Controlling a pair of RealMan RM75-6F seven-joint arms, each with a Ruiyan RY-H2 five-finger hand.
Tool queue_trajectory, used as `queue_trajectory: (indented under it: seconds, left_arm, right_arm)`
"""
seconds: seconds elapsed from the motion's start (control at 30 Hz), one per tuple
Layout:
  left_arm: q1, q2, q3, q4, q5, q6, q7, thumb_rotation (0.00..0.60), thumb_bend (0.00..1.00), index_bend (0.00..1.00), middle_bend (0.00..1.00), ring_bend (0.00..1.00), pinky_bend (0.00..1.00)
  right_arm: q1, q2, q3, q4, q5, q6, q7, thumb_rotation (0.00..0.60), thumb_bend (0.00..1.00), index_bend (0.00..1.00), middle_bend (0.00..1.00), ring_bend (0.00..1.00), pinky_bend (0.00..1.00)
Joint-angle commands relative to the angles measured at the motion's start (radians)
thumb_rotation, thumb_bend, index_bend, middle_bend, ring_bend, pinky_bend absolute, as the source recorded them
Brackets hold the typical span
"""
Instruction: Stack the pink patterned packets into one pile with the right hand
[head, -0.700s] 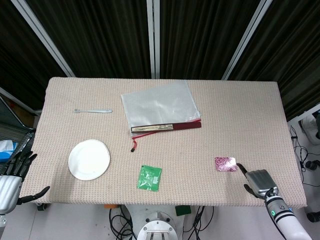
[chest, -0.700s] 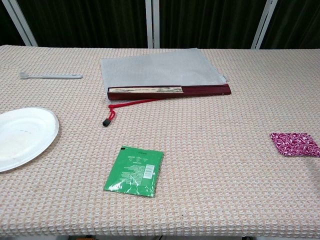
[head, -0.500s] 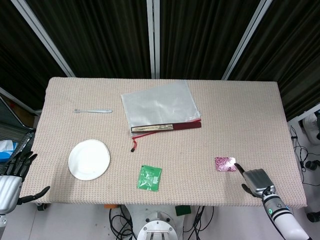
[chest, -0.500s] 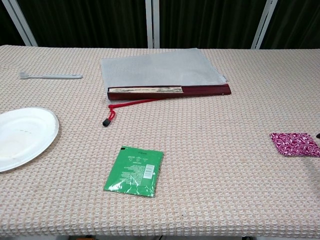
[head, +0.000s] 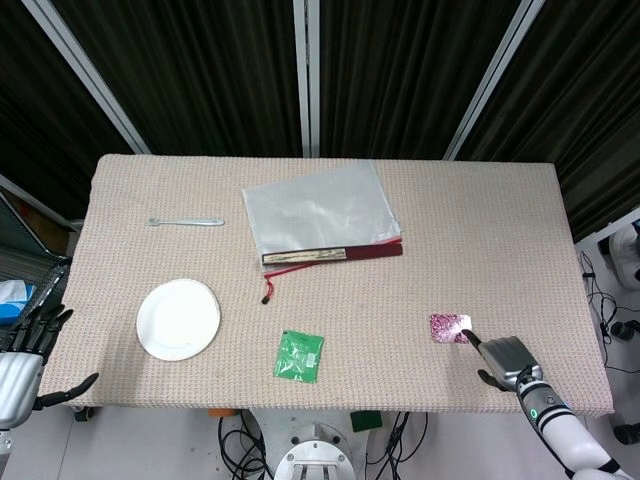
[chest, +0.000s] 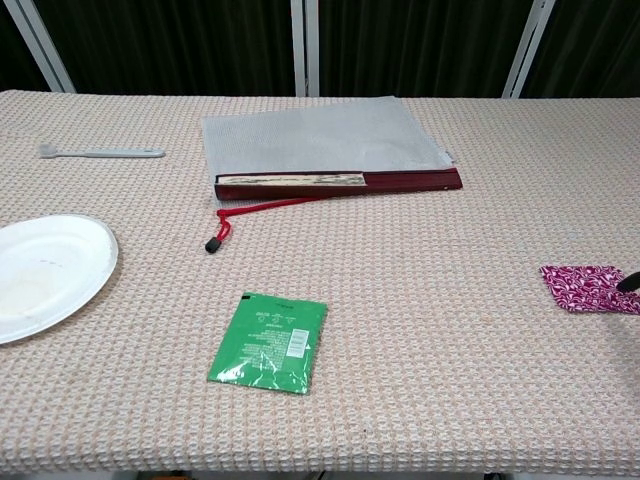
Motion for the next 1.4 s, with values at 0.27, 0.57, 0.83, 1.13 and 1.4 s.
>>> queue_trajectory:
  seconds: [0.27, 0.57, 0.83, 1.13, 1.4]
  left_arm:
    - [0.002, 0.004, -0.003, 0.017, -0.010, 0.002, -0.023, 0.156, 0.09, 0.09, 0.07, 0.01, 0.18]
    - [0.004, 0.013, -0.004, 0.016, -0.014, 0.004, -0.031, 0.151, 0.09, 0.09, 0.07, 0.01, 0.18]
    - [0.004, 0.019, -0.005, 0.018, -0.020, 0.001, -0.037, 0.154, 0.09, 0.09, 0.07, 0.01, 0.18]
    - [0.009, 0.025, -0.008, 0.021, -0.033, 0.001, -0.045, 0.154, 0.09, 0.09, 0.07, 0.01, 0.18]
    - [0.011, 0.020, -0.006, 0.027, -0.026, 0.006, -0.048, 0.154, 0.09, 0.09, 0.07, 0.01, 0.18]
  right_arm:
    - [0.088, -0.060, -0.021, 0.003, 0.098, 0.004, -0.063, 0.600, 1.00, 0.00, 0.90, 0.82, 0.72]
    - [0.184, -0.117, -0.020, -0.041, 0.183, 0.036, -0.144, 0.600, 1.00, 0.00, 0.90, 0.82, 0.72]
    - [0.299, -0.178, -0.009, -0.077, 0.314, 0.073, -0.231, 0.600, 1.00, 0.00, 0.90, 0.82, 0.72]
    - [0.396, -0.224, -0.008, -0.101, 0.425, 0.110, -0.267, 0.600, 1.00, 0.00, 0.90, 0.82, 0.72]
    - [0.362, -0.127, -0.077, -0.188, 0.352, 0.196, -0.226, 0.600, 1.00, 0.00, 0.90, 0.82, 0.72]
